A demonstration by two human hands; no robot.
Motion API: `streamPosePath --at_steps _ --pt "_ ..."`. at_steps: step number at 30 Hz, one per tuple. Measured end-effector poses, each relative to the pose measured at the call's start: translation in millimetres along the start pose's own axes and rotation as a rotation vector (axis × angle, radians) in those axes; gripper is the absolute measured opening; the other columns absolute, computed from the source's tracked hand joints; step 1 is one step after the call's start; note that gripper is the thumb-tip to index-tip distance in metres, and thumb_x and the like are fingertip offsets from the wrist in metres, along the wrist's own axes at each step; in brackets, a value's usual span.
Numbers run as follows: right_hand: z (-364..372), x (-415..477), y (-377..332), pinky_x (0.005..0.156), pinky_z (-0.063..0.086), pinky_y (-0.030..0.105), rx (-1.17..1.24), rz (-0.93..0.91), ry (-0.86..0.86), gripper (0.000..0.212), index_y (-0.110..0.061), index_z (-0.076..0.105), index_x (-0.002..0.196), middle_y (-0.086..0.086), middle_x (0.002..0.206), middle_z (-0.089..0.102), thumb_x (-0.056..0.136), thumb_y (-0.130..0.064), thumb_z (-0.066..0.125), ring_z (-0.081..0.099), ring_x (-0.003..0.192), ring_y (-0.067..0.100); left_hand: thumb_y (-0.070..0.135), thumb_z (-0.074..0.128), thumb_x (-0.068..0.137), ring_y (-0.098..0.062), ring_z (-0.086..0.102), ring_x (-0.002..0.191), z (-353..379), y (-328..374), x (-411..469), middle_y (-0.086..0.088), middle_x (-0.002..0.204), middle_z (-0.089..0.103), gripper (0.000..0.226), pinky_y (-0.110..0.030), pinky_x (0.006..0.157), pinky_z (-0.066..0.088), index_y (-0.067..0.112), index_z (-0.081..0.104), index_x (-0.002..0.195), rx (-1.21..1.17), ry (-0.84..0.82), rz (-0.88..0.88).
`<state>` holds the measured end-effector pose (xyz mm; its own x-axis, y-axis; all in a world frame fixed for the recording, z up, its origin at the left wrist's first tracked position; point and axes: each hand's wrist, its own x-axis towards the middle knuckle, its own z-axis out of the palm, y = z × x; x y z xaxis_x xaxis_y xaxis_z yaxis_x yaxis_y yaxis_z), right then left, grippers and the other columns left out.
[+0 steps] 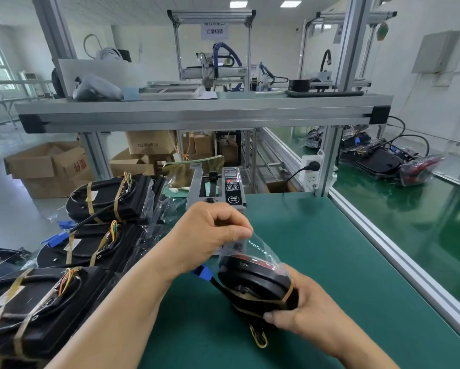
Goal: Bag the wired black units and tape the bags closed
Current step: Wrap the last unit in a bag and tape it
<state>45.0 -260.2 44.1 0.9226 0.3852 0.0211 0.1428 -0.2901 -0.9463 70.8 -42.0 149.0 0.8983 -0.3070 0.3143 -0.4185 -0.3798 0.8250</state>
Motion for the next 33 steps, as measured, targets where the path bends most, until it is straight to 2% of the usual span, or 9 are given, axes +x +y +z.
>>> streamPosePath --at_steps 2,4,7,9,12,14,16,20,33 --pt "2 -3 -5 0.100 0.051 0.044 -0.008 -0.032 0.004 0.070 -0.039 0.057 0.123 -0.004 0.112 0.073 0.062 -0.023 0.086 0.068 0.107 0.016 0.007 0.076 0.082 -0.011 0.067 0.079 2 -4 -3 0.001 0.081 0.074 0.003 -0.018 0.076 0.052 0.009 0.078 0.084 -0.031 -0.003 0.029" --pt "4 -2 -10 0.100 0.049 0.032 -0.026 -0.082 0.052 0.080 -0.052 0.053 0.124 -0.012 0.118 0.071 0.057 -0.027 0.089 0.066 0.111 0.009 0.007 0.075 0.083 -0.011 0.067 0.078 7 -5 -6 -0.003 0.082 0.073 0.003 -0.019 0.076 0.052 0.010 0.077 0.084 -0.087 0.005 0.041" --pt "5 3 -16 0.096 0.050 0.025 0.016 -0.124 0.048 0.074 -0.048 0.059 0.121 -0.006 0.116 0.072 0.059 -0.019 0.087 0.068 0.110 0.013 0.023 0.075 0.080 -0.012 0.067 0.077 11 -6 -8 -0.005 0.083 0.074 0.009 -0.021 0.073 0.054 0.015 0.078 0.082 -0.204 0.004 0.016" --pt "3 4 -18 0.094 0.050 0.022 0.038 -0.130 0.034 0.069 -0.044 0.064 0.119 -0.002 0.112 0.074 0.061 -0.011 0.085 0.069 0.108 0.016 0.033 0.074 0.080 -0.008 0.062 0.069 8 -18 -6 -0.001 0.077 0.072 0.016 -0.017 0.066 0.052 0.018 0.080 0.081 -0.299 0.171 -0.120" --pt "-1 3 -15 0.088 0.049 0.015 0.045 -0.115 0.036 0.069 -0.034 0.066 0.121 -0.002 0.109 0.075 0.060 -0.010 0.085 0.070 0.105 0.013 0.023 0.067 0.092 -0.007 0.053 0.056 1 -56 -2 0.001 0.067 0.065 0.018 -0.020 0.055 0.049 0.013 0.078 0.081 -0.463 0.571 -0.496" --pt "0 2 -15 0.086 0.048 0.011 0.004 -0.112 0.037 0.071 -0.033 0.063 0.123 -0.007 0.109 0.075 0.058 -0.016 0.086 0.070 0.104 0.010 0.017 0.066 0.093 -0.007 0.048 0.051 3 -77 1 0.000 0.065 0.061 0.015 -0.020 0.050 0.044 0.008 0.073 0.083 -0.597 0.657 -0.696" --pt "2 1 -15 0.085 0.048 0.009 -0.028 -0.124 0.054 0.070 -0.037 0.063 0.122 -0.010 0.109 0.075 0.059 -0.018 0.086 0.070 0.102 0.006 0.015 0.067 0.092 -0.008 0.047 0.050 8 -88 6 -0.002 0.066 0.061 0.013 -0.022 0.048 0.040 0.006 0.071 0.084 -0.744 0.651 -0.809" --pt "5 0 -17 0.080 0.047 0.006 -0.028 -0.136 0.058 0.069 -0.035 0.063 0.121 -0.011 0.106 0.075 0.064 -0.004 0.085 0.070 0.099 0.004 0.011 0.067 0.092 -0.010 0.045 0.049 16 -96 20 -0.003 0.067 0.060 0.015 -0.018 0.035 0.038 0.004 0.066 0.078 -0.922 0.669 -0.941" --pt "11 -3 -16 0.088 0.051 0.012 -0.013 -0.132 0.075 0.071 -0.039 0.061 0.123 -0.016 0.111 0.073 0.063 -0.013 0.087 0.068 0.105 0.001 0.015 0.067 0.093 -0.005 0.048 0.053 19 -98 41 0.003 0.067 0.058 0.010 -0.013 0.032 0.033 0.009 0.065 0.085 -0.924 0.658 -1.000"
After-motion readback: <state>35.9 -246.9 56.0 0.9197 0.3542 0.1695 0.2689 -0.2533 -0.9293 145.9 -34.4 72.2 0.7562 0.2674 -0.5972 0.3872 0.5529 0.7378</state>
